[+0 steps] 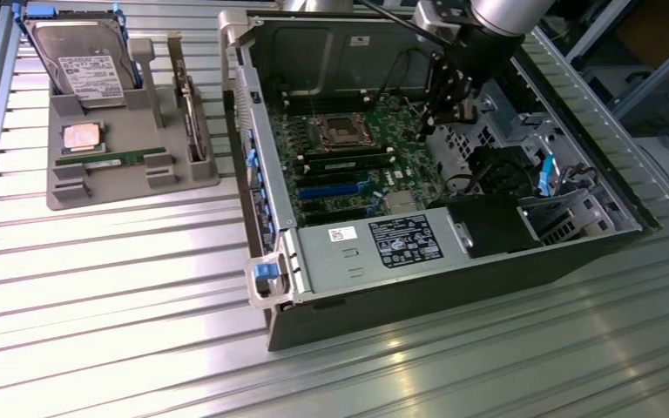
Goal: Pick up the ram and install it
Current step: 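Press down the ram until it locks into place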
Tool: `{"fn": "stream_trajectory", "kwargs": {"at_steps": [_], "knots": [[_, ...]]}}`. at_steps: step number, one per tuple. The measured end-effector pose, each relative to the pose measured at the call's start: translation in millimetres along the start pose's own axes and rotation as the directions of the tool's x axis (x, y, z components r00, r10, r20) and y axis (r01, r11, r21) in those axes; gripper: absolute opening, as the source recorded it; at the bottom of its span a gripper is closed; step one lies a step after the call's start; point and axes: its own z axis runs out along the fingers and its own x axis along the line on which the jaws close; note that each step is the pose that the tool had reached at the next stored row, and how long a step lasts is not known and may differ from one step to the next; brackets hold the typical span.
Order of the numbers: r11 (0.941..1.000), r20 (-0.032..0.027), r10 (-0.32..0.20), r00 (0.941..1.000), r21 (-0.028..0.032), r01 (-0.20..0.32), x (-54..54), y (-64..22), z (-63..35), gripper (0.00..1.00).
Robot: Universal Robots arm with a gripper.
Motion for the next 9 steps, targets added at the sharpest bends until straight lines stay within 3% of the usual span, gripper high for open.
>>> {"fn": "stream_trajectory", "kwargs": {"at_steps": [9], "knots": [[0.9983,0.0039,0.058,0.9983,0.0002,-0.058,0.0,0.0,0.0,0.11]]}}
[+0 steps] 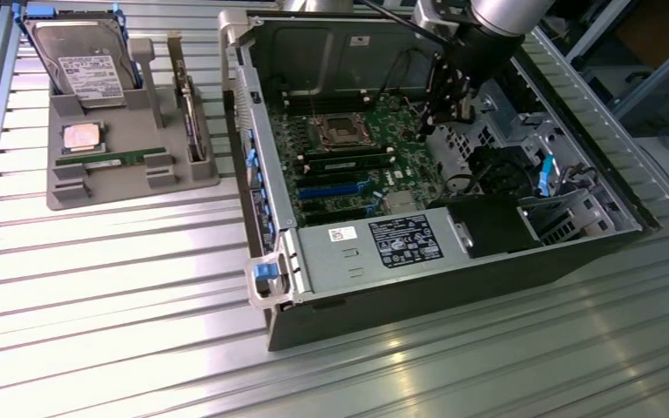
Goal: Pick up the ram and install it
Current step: 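Press down the ram until it locks into place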
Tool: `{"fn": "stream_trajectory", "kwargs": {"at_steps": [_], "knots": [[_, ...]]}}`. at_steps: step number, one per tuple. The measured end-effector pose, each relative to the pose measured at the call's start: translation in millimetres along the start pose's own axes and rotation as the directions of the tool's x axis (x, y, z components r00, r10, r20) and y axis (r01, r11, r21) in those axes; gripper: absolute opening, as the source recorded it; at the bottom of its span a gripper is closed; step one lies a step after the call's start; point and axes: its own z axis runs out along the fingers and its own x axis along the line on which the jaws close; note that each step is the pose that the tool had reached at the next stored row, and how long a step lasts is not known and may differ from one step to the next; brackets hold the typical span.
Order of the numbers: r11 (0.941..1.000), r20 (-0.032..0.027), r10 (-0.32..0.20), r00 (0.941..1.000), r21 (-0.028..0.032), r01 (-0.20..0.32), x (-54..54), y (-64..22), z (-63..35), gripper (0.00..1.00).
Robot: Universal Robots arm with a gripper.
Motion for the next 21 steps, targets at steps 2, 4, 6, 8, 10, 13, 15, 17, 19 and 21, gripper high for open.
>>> {"fn": "stream_trajectory", "kwargs": {"at_steps": [2,4,6,8,10,13,15,17,19,21], "knots": [[1.0000,0.0005,0.008,1.0000,0.0000,-0.008,0.0,0.0,0.0,0.11],[0.9997,0.0016,0.023,0.9997,0.0001,-0.023,0.0,0.0,0.0,0.11],[0.9992,0.0027,0.039,0.9992,0.0002,-0.039,0.0,0.0,0.0,0.11],[0.9986,0.0036,0.052,0.9986,0.0002,-0.052,0.0,0.0,0.0,0.11],[0.9978,0.0045,0.066,0.9978,0.0002,-0.066,0.0,0.0,0.0,0.11],[0.9964,0.0058,0.085,0.9963,0.0002,-0.085,0.0,0.0,0.0,0.11],[0.9948,0.0069,0.102,0.9948,0.0002,-0.102,0.0,0.0,0.0,0.11],[0.9933,0.0078,0.116,0.9933,0.0002,-0.116,0.0,0.0,0.0,0.11],[0.9923,0.0084,0.124,0.9923,0.0001,-0.124,0.0,0.0,0.0,0.11],[0.9903,0.0094,0.139,0.9903,0.0001,-0.139,0.0,0.0,0.0,0.11]]}}
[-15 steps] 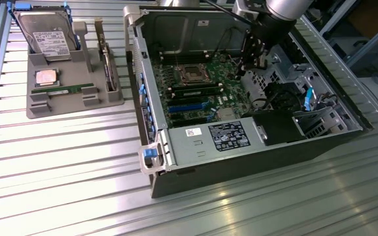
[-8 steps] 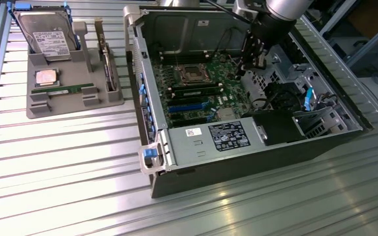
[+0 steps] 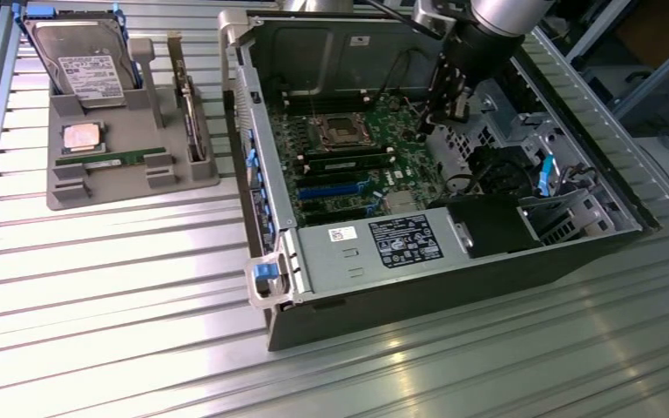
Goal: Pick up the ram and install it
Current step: 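Press down the ram until it locks into place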
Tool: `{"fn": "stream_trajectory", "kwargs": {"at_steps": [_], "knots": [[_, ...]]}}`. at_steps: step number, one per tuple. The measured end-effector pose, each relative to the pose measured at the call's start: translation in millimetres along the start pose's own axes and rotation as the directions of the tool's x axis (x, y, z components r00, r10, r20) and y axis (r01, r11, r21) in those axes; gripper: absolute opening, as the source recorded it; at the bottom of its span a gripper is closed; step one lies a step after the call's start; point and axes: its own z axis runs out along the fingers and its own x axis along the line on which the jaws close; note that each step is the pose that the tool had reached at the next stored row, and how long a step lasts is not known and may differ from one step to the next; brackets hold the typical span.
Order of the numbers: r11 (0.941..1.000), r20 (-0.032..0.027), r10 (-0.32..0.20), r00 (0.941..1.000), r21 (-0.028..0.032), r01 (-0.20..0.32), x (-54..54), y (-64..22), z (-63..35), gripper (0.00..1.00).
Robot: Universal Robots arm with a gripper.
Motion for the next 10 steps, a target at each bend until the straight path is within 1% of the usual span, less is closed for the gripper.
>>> {"fn": "stream_trajectory", "kwargs": {"at_steps": [4,10], "knots": [[0.9996,0.0018,0.027,0.9996,0.0001,-0.027,0.0,0.0,0.0,0.11],[0.9987,0.0034,0.050,0.9987,0.0002,-0.050,0.0,0.0,0.0,0.11]]}}
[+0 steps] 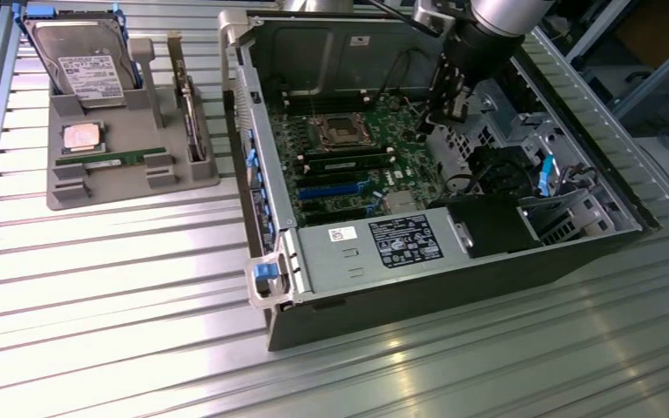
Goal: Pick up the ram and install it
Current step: 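Press down the ram until it locks into place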
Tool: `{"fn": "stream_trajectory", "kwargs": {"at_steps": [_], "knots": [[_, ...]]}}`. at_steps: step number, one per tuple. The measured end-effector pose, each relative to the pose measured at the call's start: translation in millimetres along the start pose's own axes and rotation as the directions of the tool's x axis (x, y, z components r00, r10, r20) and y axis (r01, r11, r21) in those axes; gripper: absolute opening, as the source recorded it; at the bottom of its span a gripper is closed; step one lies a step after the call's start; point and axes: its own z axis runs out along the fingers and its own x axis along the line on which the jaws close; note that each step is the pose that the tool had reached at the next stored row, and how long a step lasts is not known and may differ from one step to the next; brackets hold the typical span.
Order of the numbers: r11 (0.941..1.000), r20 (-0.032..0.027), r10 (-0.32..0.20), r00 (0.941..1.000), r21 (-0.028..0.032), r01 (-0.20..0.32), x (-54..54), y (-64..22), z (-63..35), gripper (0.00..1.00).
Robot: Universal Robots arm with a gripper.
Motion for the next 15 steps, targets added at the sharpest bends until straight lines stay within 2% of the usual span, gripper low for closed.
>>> {"fn": "stream_trajectory", "kwargs": {"at_steps": [15], "knots": [[0.9973,0.0050,0.073,0.9973,0.0002,-0.073,0.0,0.0,0.0,0.11]]}}
